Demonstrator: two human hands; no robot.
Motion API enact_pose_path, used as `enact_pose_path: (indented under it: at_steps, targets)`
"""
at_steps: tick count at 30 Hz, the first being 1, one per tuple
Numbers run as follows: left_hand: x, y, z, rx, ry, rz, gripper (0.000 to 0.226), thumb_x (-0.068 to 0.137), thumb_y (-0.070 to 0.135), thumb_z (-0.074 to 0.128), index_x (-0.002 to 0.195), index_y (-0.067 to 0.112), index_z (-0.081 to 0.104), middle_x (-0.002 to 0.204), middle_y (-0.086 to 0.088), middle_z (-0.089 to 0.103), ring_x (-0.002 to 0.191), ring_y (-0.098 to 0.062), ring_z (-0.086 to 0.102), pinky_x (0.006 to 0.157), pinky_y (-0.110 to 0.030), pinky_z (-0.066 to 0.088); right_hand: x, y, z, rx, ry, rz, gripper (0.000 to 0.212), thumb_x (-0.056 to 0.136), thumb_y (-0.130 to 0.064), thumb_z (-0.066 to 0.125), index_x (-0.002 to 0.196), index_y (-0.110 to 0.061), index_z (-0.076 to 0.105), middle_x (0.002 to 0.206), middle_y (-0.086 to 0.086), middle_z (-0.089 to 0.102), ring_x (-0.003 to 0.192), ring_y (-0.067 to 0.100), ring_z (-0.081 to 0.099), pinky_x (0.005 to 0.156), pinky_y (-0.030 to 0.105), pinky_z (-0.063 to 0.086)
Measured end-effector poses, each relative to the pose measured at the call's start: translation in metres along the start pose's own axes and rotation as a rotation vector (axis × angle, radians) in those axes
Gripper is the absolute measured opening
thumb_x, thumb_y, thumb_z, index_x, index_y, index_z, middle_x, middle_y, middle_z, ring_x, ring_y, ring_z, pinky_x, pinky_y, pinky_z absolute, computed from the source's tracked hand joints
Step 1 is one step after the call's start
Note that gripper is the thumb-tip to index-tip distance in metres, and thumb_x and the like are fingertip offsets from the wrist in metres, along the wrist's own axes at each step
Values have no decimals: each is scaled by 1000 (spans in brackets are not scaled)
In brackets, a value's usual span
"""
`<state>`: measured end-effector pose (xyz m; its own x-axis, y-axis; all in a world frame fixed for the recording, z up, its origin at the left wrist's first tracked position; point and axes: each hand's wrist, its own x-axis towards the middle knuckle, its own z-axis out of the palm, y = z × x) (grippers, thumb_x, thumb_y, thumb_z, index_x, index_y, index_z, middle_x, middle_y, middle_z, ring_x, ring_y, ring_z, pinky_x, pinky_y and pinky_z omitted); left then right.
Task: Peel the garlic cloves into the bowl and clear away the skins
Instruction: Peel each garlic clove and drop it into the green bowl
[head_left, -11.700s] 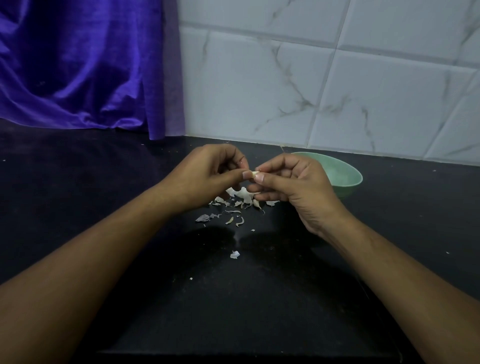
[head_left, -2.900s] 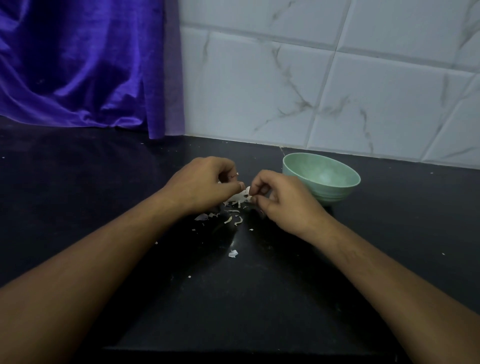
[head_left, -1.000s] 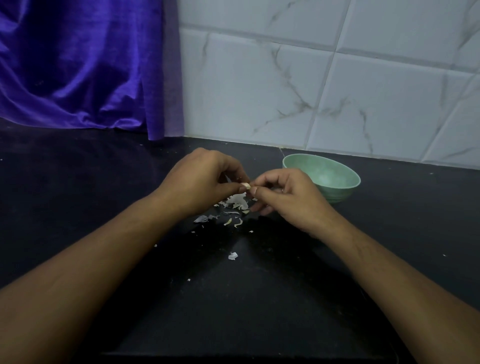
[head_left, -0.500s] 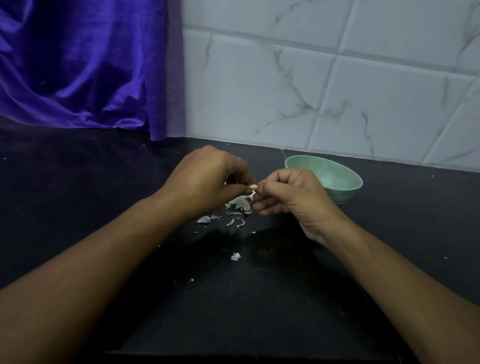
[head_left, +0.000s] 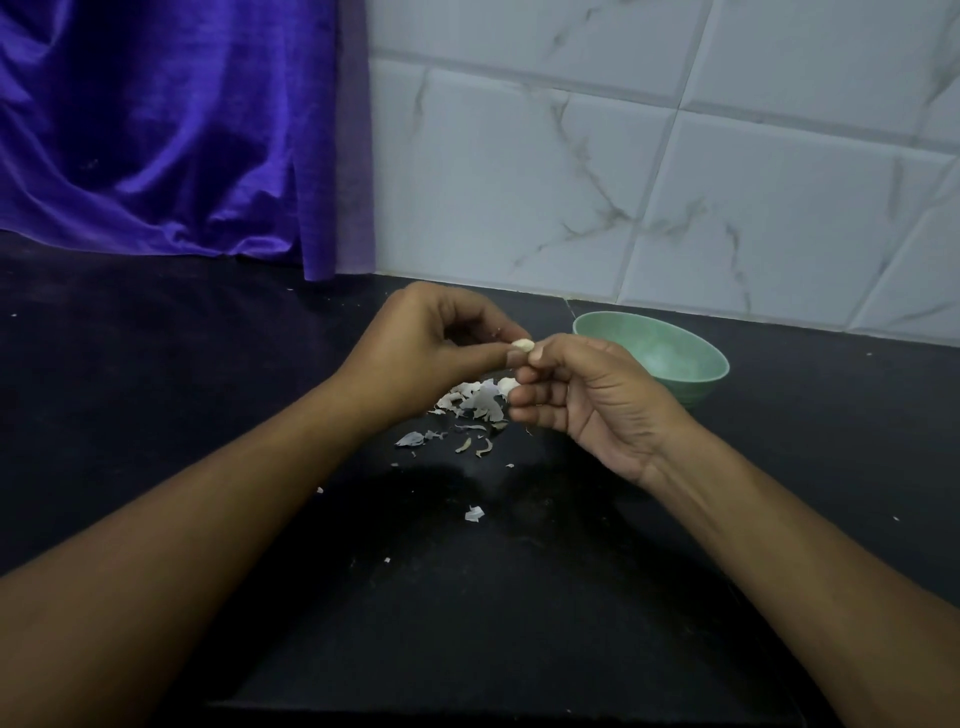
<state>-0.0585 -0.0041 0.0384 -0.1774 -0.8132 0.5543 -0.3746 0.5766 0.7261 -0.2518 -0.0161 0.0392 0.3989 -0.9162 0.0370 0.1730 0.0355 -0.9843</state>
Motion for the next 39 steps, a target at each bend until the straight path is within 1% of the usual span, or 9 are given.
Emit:
enact_pose_path:
  at_steps: [2, 5, 13, 18, 22, 26, 30, 35, 39]
  targets:
    - [0, 3, 4, -166, 18, -58, 12, 88, 11, 81, 99, 7, 78, 88, -15, 77, 80, -19, 69, 71, -31, 57, 0, 1, 0, -80, -2, -21, 15, 94, 2, 56, 84, -4, 66, 72, 8, 66, 58, 18, 67, 55, 28, 60]
    - [0, 7, 6, -326, 83, -132, 8, 89, 8, 78, 96, 13, 77, 86, -5, 74, 84, -15, 67, 70, -28, 58, -1, 7, 1, -207, -16, -49, 11, 93, 1, 62, 84, -4, 65, 76, 12, 68, 58, 19, 68, 53, 28, 59]
    - [1, 8, -2, -394, 129, -245, 12, 92, 9, 75, 104, 11, 74, 85, -2, 70, 78, -12, 68, 69, -31, 61, 0, 5, -6, -408, -16, -150, 16, 102, -14, 63, 102, 0, 71, 100, 23, 74, 68, 25, 73, 55, 31, 57]
    - [0, 10, -3, -377, 108, -247, 23, 95, 9, 72, 118, 10, 72, 93, -7, 67, 78, -12, 67, 67, -30, 61, 2, 9, -9, -444, -34, -171, 4, 90, -4, 76, 91, -1, 74, 90, 21, 75, 71, 24, 74, 54, 29, 58]
    - [0, 10, -1, -379, 106, -272, 20, 96, 8, 71, 115, 5, 71, 95, -9, 69, 75, -11, 68, 65, -30, 61, 3, 12, -10, -466, -56, -165, 13, 82, -2, 82, 83, -8, 71, 90, 24, 74, 71, 23, 73, 55, 30, 57]
    - [0, 9, -3, -386, 88, -302, 14, 95, 8, 72, 108, 9, 69, 97, -10, 73, 73, -11, 69, 65, -30, 60, 6, 14, -11, -498, -70, -182, 3, 92, -6, 75, 90, -7, 73, 85, 11, 74, 67, 20, 71, 51, 29, 55]
    - [1, 7, -4, -375, 73, -318, 20, 98, 9, 69, 118, 11, 71, 97, -7, 75, 78, -15, 71, 66, -31, 61, 7, 14, -11, -486, -56, -210, 15, 103, -14, 61, 103, -5, 73, 89, 8, 74, 64, 20, 69, 49, 27, 52]
    - [0, 4, -2, -378, 48, -346, 11, 95, 10, 72, 106, 9, 74, 98, -15, 76, 85, -20, 72, 67, -32, 61, 7, 12, -11, -447, -1, -327, 10, 94, -8, 73, 101, -1, 71, 76, 9, 70, 62, 21, 69, 53, 31, 55]
    - [1, 2, 0, -365, 33, -370, 12, 92, 13, 75, 103, 10, 77, 85, -2, 74, 80, -12, 68, 70, -32, 61, 6, 9, -11, -445, 34, -376, 5, 93, -7, 74, 98, -5, 72, 71, 8, 71, 63, 22, 71, 55, 30, 58]
